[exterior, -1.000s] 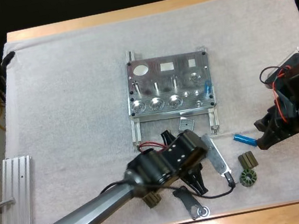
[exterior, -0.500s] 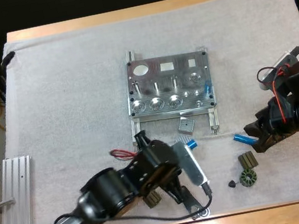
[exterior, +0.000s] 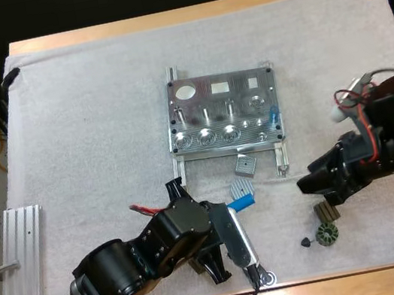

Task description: Load cells from right to left

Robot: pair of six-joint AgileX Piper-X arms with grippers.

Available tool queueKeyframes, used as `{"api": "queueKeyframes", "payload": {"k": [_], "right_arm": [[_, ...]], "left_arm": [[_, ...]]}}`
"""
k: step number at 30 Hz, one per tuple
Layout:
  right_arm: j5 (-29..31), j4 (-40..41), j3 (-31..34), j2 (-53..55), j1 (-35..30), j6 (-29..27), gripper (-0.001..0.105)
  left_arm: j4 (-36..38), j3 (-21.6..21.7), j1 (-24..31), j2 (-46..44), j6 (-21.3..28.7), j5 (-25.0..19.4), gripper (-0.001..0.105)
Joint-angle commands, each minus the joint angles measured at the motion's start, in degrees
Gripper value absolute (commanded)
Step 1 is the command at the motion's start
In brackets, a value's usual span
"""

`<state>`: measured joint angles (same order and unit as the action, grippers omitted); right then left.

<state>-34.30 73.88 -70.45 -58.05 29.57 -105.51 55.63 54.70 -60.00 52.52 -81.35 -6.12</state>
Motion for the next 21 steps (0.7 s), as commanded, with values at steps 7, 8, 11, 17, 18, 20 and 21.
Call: {"api": "queueKeyframes", "payload": {"k": [7,8,11,17,18,20,21], "right_arm": [[-12.2,-8.1,8.8,0.1,0.1,6.9,0.047],[-13.0,-9.8,10.0,0.0,0.1,8.1,0.051],[-13.3,-13.6,12.1,0.0,0.1,11.1,0.053],[-14.4,-18.5,14.4,0.0,0.1,16.0,0.053],[-14.5,-18.8,14.5,0.0,0.1,16.2,0.053],[-14.5,-19.9,15.0,0.0,0.7,17.5,0.053],[-14.5,-20.1,15.0,0.0,0.9,17.5,0.053]], "left_arm": [[-0.3,0.1,-0.1,-0.4,0.5,0.8,0.0],[-0.3,0.1,-0.1,-0.4,0.5,0.8,0.0],[-0.3,0.1,-0.1,-0.4,0.5,0.8,0.0],[-0.9,0.1,-0.1,-0.4,0.4,0.8,0.0],[-1.2,0.1,-0.1,-0.4,0.4,0.8,0.0],[-2.3,0.1,-0.1,-0.4,0.4,1.5,0.0],[-2.7,0.1,-0.1,-0.4,0.4,1.8,0.0]]}}
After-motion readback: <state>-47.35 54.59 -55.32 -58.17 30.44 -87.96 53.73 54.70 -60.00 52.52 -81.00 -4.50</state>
